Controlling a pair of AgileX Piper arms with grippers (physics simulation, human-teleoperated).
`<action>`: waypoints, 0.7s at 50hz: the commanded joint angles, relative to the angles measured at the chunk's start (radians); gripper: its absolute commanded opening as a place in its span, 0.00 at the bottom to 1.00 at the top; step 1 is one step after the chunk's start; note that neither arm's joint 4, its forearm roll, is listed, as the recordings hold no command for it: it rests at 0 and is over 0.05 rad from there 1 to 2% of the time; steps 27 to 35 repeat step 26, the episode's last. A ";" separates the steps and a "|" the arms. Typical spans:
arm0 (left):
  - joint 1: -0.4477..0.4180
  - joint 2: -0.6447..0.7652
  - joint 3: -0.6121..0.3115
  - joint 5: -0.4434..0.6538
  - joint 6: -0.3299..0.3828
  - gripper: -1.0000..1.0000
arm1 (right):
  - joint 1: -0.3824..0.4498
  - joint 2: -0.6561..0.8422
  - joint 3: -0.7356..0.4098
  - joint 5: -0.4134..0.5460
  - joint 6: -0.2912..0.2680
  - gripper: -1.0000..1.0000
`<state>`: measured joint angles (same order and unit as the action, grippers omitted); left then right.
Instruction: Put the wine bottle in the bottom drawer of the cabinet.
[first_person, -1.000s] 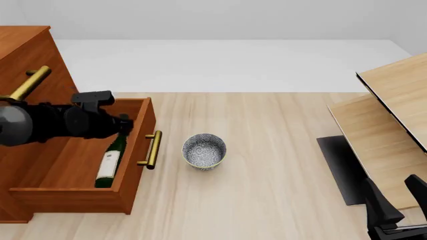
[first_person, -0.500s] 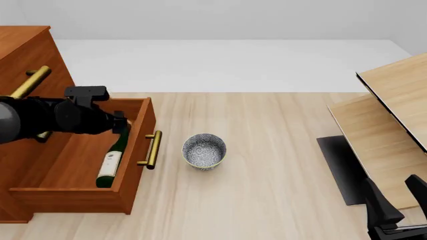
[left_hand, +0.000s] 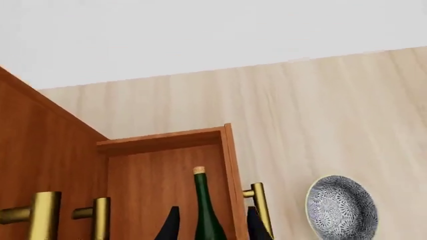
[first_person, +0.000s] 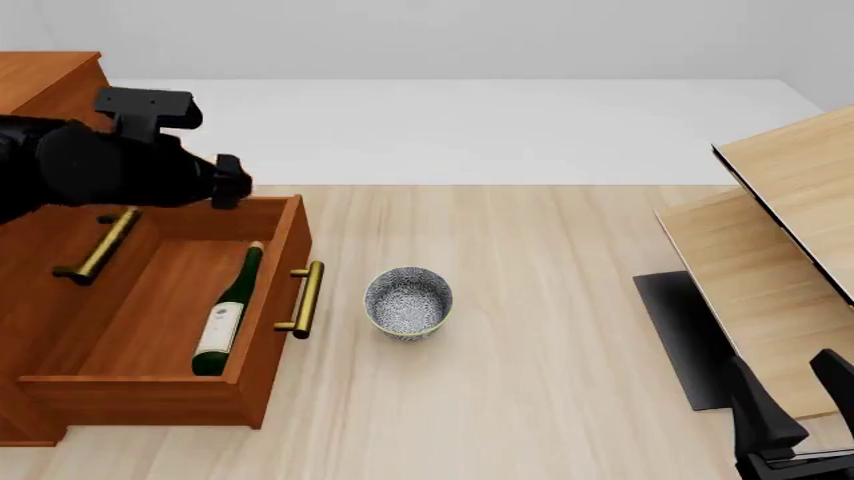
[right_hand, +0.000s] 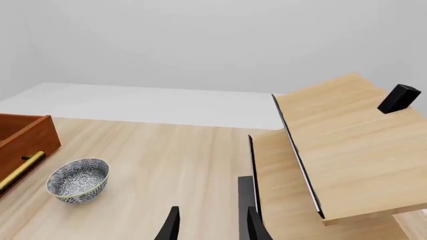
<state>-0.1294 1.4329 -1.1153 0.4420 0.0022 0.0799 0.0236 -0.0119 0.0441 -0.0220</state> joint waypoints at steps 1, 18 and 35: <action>-0.052 -0.188 -0.047 0.111 0.011 1.00 | 0.002 -0.003 -0.001 0.004 -0.005 1.00; -0.081 -0.469 -0.138 0.323 0.089 1.00 | 0.004 -0.009 -0.007 0.010 -0.010 1.00; -0.082 -0.558 -0.124 0.363 0.086 1.00 | 0.000 -0.008 -0.019 0.012 -0.006 1.00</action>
